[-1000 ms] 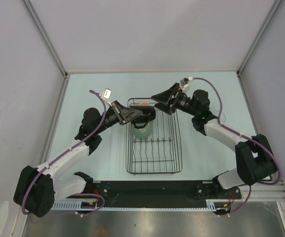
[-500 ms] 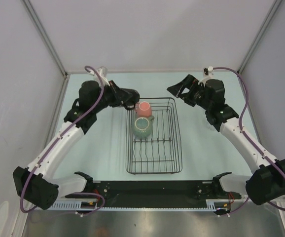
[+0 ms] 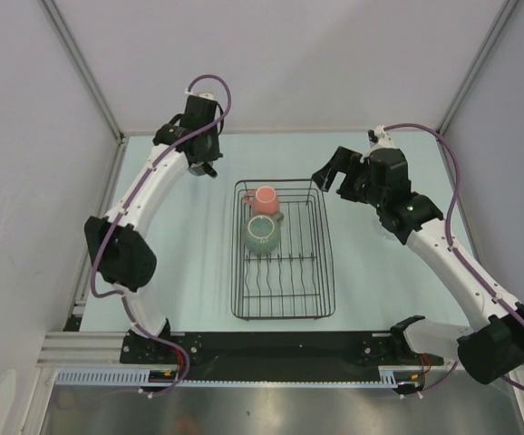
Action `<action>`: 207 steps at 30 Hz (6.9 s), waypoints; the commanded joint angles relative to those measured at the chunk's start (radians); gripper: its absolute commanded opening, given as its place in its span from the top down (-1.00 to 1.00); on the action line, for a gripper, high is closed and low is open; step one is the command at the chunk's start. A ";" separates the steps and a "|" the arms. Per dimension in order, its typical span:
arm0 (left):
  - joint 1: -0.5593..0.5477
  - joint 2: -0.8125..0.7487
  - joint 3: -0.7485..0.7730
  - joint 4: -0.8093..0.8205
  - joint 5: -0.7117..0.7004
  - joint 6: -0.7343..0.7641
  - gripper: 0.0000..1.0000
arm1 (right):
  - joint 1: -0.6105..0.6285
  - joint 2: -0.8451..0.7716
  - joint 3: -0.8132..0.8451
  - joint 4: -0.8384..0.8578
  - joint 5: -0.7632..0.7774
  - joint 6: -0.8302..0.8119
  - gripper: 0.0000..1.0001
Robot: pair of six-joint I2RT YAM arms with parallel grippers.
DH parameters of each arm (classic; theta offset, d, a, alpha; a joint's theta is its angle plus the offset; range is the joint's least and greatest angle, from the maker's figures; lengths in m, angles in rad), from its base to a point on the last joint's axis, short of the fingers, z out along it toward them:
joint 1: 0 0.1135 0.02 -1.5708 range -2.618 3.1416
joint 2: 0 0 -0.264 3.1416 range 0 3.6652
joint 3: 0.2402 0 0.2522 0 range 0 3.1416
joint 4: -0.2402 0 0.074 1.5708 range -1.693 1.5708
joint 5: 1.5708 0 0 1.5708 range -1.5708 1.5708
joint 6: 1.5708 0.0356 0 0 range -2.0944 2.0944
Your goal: Unload the cups from the dish rack
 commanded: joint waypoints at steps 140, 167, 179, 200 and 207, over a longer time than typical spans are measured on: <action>-0.095 -0.759 -0.793 0.174 -0.012 -0.116 -1.00 | 0.338 0.784 0.571 -0.138 0.368 -0.298 1.00; -0.094 -0.744 -0.830 0.269 0.120 -0.232 -1.00 | 0.176 0.397 0.369 -0.005 0.125 -0.122 1.00; -0.069 -0.793 -0.958 0.589 0.433 -0.415 -1.00 | -0.004 0.158 -0.005 0.419 -0.323 0.158 1.00; 0.008 -0.741 -1.287 1.607 0.813 -0.956 -0.89 | -0.102 0.163 -0.387 1.366 -0.604 0.799 1.00; -0.034 -0.739 -1.232 1.525 0.784 -0.900 -0.89 | -0.056 0.188 -0.369 1.301 -0.606 0.744 1.00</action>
